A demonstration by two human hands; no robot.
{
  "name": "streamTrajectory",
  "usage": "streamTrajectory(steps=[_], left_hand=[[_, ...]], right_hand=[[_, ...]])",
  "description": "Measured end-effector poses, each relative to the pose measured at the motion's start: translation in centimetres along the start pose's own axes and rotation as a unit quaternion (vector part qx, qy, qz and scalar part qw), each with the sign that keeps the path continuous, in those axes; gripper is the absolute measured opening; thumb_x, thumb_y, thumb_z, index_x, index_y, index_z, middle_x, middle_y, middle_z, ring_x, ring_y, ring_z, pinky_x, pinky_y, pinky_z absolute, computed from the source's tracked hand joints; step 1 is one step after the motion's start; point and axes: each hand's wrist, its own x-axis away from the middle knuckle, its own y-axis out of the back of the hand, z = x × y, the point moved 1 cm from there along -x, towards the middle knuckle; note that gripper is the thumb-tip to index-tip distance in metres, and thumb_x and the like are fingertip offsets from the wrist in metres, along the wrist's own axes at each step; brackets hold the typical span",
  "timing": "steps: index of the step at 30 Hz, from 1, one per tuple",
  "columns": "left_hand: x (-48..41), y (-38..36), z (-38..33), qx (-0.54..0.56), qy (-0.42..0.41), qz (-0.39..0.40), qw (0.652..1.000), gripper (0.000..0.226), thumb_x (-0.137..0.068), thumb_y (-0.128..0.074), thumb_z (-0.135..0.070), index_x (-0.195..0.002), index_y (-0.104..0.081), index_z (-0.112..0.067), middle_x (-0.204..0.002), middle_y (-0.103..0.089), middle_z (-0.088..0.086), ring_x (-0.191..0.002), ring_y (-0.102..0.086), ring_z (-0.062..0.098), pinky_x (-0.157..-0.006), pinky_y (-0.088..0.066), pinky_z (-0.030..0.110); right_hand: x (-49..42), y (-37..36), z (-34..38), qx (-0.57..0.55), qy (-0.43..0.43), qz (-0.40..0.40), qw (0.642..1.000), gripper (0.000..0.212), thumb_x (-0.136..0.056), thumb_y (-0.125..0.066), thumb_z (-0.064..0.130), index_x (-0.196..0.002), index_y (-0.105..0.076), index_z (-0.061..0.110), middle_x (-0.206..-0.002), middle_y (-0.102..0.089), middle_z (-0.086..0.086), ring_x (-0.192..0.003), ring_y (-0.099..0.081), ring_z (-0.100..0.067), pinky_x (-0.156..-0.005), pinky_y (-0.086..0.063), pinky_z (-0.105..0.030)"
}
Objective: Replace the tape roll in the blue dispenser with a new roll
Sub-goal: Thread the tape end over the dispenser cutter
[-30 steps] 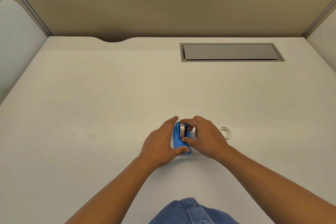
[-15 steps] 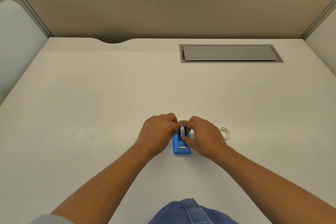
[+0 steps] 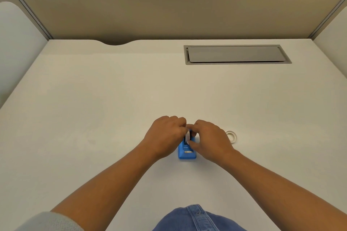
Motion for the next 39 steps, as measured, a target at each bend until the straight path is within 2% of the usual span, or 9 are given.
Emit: streamTrajectory(steps=[4,8,11,15,22,26,32,36,39], left_hand=[[-0.4,0.0,-0.1,0.046,0.008,-0.018,0.999,0.017,-0.068,-0.077,-0.005,-0.076,-0.070,-0.019,-0.066,-0.060,-0.001,-0.051,-0.051,0.020,-0.045,-0.031,0.026],[-0.9,0.4,-0.5,0.102,0.062,-0.037,0.992,0.009,-0.085,-0.061,-0.016,-0.084,-0.070,-0.017,-0.082,-0.063,-0.001,-0.065,-0.058,0.021,-0.052,-0.041,0.031],[-0.9,0.6,-0.2,0.116,0.100,-0.015,0.988,0.020,-0.092,-0.052,-0.024,-0.095,-0.071,-0.019,-0.095,-0.064,-0.004,-0.076,-0.060,0.019,-0.060,-0.043,0.030],[0.1,0.3,0.5,0.105,0.077,0.002,0.992,0.020,-0.087,-0.058,-0.021,-0.100,-0.073,-0.022,-0.095,-0.067,-0.005,-0.078,-0.062,0.019,-0.061,-0.045,0.030],[0.4,0.2,0.5,0.021,-0.041,-0.006,0.999,0.004,-0.073,-0.075,-0.013,-0.075,-0.074,-0.017,-0.075,-0.067,-0.001,-0.055,-0.055,0.021,-0.045,-0.039,0.027],[-0.1,0.1,0.7,-0.015,-0.066,0.003,0.998,0.011,-0.068,-0.077,-0.008,-0.068,-0.069,-0.015,-0.068,-0.062,-0.001,-0.054,-0.052,0.021,-0.045,-0.035,0.027],[-0.8,0.8,0.6,-0.020,-0.087,0.020,0.996,0.021,-0.060,-0.081,-0.002,-0.064,-0.064,-0.013,-0.062,-0.056,0.001,-0.049,-0.049,0.021,-0.045,-0.027,0.026],[-1.3,0.9,0.1,0.021,-0.054,0.015,0.998,0.013,-0.068,-0.079,-0.011,-0.070,-0.067,-0.015,-0.062,-0.055,0.001,-0.047,-0.038,0.018,-0.046,-0.025,0.026],[-1.1,0.3,0.1,0.098,0.047,0.021,0.994,0.012,-0.088,-0.059,-0.025,-0.089,-0.068,-0.019,-0.086,-0.063,-0.002,-0.062,-0.048,0.016,-0.054,-0.034,0.029]], right_hand=[[0.0,0.1,0.1,0.012,-0.005,-0.001,1.000,0.010,-0.084,-0.061,0.032,-0.093,-0.063,0.029,-0.087,-0.060,0.005,-0.079,-0.056,-0.019,-0.063,-0.046,-0.031],[0.0,0.2,0.2,-0.005,-0.008,-0.005,1.000,0.007,-0.082,-0.066,0.029,-0.086,-0.063,0.024,-0.085,-0.060,0.003,-0.076,-0.055,-0.019,-0.063,-0.048,-0.033],[0.1,0.2,0.3,-0.018,-0.004,-0.009,1.000,0.012,-0.082,-0.065,0.029,-0.095,-0.065,0.029,-0.085,-0.061,0.004,-0.076,-0.056,-0.018,-0.062,-0.048,-0.031],[0.1,0.2,0.2,-0.014,-0.005,-0.004,1.000,0.034,-0.083,-0.064,0.028,-0.116,-0.062,0.035,-0.091,-0.063,0.006,-0.084,-0.058,-0.017,-0.069,-0.051,-0.033],[0.0,0.1,0.1,-0.008,-0.004,-0.003,1.000,0.027,-0.081,-0.065,0.030,-0.108,-0.063,0.035,-0.088,-0.062,0.008,-0.081,-0.056,-0.016,-0.066,-0.049,-0.031],[-0.1,0.3,0.3,-0.001,-0.008,-0.005,1.000,0.012,-0.080,-0.066,0.030,-0.093,-0.064,0.031,-0.086,-0.062,0.007,-0.077,-0.056,-0.017,-0.064,-0.049,-0.032],[-0.2,0.3,0.4,0.013,-0.012,0.003,1.000,0.009,-0.081,-0.066,0.031,-0.088,-0.062,0.026,-0.088,-0.063,0.004,-0.079,-0.057,-0.018,-0.068,-0.051,-0.035],[-0.2,0.4,0.3,0.007,-0.011,-0.001,1.000,0.008,-0.082,-0.064,0.033,-0.083,-0.060,0.026,-0.085,-0.062,0.005,-0.078,-0.056,-0.018,-0.065,-0.049,-0.033],[-0.1,0.4,0.3,-0.002,-0.005,-0.005,1.000,0.007,-0.082,-0.064,0.033,-0.086,-0.062,0.027,-0.084,-0.062,0.005,-0.077,-0.056,-0.018,-0.063,-0.048,-0.032]])
